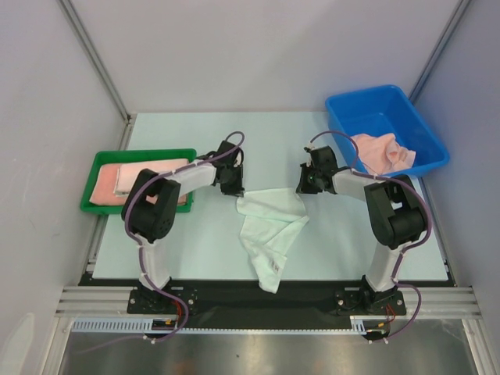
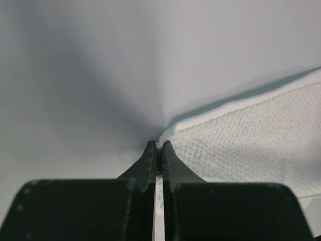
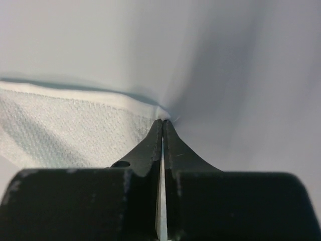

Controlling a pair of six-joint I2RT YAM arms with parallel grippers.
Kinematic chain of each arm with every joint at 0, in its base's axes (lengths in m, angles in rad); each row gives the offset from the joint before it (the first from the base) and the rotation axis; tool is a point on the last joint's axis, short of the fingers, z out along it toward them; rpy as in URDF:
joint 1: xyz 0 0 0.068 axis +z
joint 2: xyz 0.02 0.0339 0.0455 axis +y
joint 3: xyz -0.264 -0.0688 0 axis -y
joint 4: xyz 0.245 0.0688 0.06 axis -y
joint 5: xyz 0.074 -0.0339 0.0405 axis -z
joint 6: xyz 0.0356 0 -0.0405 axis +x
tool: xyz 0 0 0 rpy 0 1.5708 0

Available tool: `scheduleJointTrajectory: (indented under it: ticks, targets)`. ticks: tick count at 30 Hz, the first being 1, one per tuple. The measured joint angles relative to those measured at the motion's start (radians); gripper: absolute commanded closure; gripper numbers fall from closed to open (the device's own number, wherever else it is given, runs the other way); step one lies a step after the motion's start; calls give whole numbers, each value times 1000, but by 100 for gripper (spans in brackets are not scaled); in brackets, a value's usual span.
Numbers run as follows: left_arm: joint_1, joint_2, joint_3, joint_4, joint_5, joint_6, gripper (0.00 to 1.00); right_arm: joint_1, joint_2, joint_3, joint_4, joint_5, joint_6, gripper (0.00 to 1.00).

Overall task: Fold and stack the towels
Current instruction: Flatten out the crumpled towel

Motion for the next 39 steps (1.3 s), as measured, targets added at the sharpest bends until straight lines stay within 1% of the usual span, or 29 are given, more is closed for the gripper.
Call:
scheduleJointTrajectory:
  ticks: [3,6,8,10,12,16,19,22,25,27,30,32,35,39]
  targets:
    - [-2,13,52,-64,-12,32,100,0,-16,0,-17,0,-3,100]
    - [-4,8,132,-134,-32,78,100,0,-80,0,-55,8,-8,100]
    - [-5,-5,199,-180,-40,111,100,0,-153,8,-67,21,-13,100]
    - [-6,-18,327,-243,-50,151,100,0,-227,35,-69,36,-19,100]
    - [-6,-33,463,-265,-51,187,100,-2,-301,107,-62,51,-26,100]
    - [-6,-71,692,-296,-63,242,100,-20,-370,256,-13,66,-45,100]
    - [-6,-122,818,-306,-78,280,100,-38,-381,395,5,61,-74,100]
    - [-6,-176,885,-311,-73,307,100,-47,-389,497,-2,52,-104,100]
    - [-8,-259,880,-316,-52,332,100,-45,-443,520,-21,34,-121,100]
    - [-16,-322,843,-311,-29,347,100,-38,-493,506,-40,16,-132,100]
    - [-55,-435,752,-313,2,378,100,5,-634,425,-64,-5,-161,100]
    - [-99,-516,674,-306,25,394,100,54,-747,362,-70,-24,-184,100]
    - [-155,-620,594,-305,68,399,100,125,-893,313,-92,-27,-208,100]
    - [-194,-721,568,-303,106,381,100,186,-1047,303,-119,-3,-219,100]
